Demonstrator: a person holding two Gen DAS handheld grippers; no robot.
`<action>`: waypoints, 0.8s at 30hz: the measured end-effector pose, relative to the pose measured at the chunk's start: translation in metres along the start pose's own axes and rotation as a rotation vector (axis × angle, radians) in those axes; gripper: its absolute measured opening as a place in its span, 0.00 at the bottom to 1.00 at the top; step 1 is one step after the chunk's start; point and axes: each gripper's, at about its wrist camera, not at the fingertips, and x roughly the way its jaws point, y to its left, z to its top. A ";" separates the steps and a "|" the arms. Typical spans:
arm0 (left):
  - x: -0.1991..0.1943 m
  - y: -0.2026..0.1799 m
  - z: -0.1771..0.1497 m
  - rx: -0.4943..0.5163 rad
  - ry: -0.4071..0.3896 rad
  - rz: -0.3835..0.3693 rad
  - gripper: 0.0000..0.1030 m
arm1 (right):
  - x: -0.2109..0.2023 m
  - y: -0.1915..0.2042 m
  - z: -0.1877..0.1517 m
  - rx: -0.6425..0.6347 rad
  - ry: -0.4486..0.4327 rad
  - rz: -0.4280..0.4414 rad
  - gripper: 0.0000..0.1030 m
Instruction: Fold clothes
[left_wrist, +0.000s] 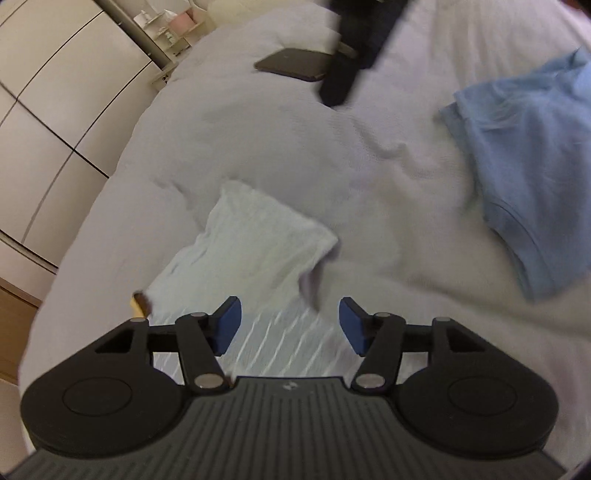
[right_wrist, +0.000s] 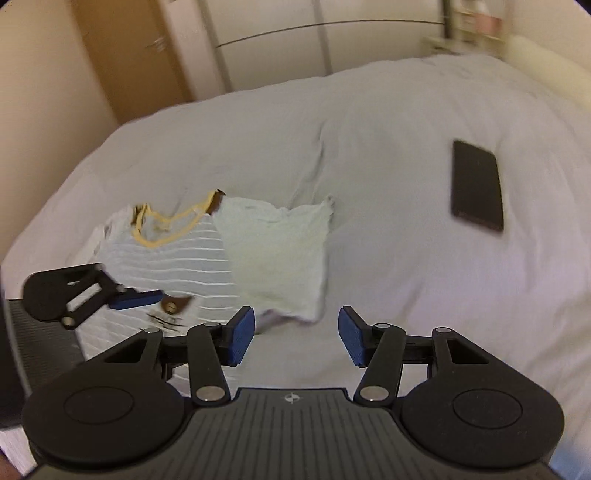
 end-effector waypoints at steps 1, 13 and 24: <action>0.010 -0.006 0.006 0.021 0.007 0.010 0.53 | 0.004 -0.013 0.007 -0.004 0.006 0.013 0.53; 0.126 -0.065 0.027 0.296 0.035 0.115 0.27 | 0.100 -0.074 0.088 -0.120 0.100 0.119 0.53; 0.112 -0.018 0.019 -0.167 -0.090 0.063 0.01 | 0.204 -0.060 0.144 -0.247 0.181 0.178 0.53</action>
